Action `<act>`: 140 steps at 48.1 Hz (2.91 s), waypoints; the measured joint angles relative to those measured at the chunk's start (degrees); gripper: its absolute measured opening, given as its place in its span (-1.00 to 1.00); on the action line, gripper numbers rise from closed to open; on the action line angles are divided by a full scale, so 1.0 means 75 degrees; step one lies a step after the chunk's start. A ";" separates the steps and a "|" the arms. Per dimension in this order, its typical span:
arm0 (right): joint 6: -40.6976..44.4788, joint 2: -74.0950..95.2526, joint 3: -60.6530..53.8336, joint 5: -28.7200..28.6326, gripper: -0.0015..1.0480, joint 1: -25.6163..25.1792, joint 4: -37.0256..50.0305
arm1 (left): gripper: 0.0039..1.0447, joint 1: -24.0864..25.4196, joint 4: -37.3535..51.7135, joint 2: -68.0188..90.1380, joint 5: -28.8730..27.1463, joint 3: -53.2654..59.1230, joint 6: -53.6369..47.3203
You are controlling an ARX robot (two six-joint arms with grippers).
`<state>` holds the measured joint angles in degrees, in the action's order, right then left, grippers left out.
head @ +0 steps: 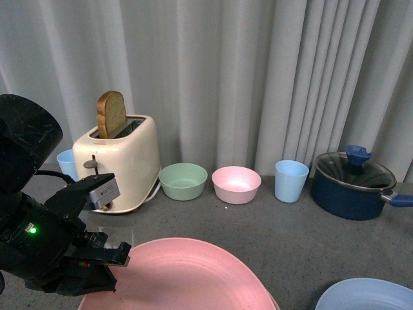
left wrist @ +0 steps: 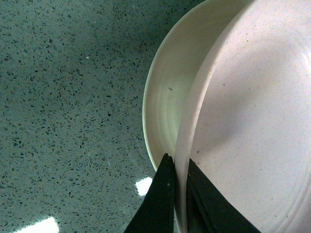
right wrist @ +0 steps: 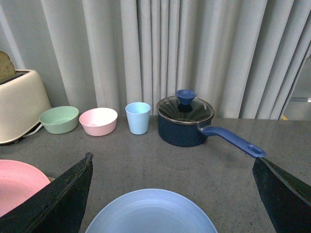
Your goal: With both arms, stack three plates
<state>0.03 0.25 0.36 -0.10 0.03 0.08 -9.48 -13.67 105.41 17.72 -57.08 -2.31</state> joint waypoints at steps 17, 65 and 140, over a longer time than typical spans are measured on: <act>0.0000 0.0000 0.0000 0.0000 0.86 0.0000 0.0000 | -0.94 -0.0026 0.0172 0.0262 -0.0169 -0.0178 0.0204; 0.0000 0.0000 0.0000 -0.0009 0.86 0.0000 0.0000 | 0.52 0.1189 0.8294 -0.2722 -0.1373 0.3783 0.0545; 0.0000 0.0000 0.0000 0.0003 0.86 0.0000 0.0000 | -0.94 0.1262 0.4538 -1.1354 -0.2366 0.7402 0.0361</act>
<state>0.03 0.25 0.36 -0.08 0.03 0.08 -0.01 20.36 20.25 -0.03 -1.56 0.40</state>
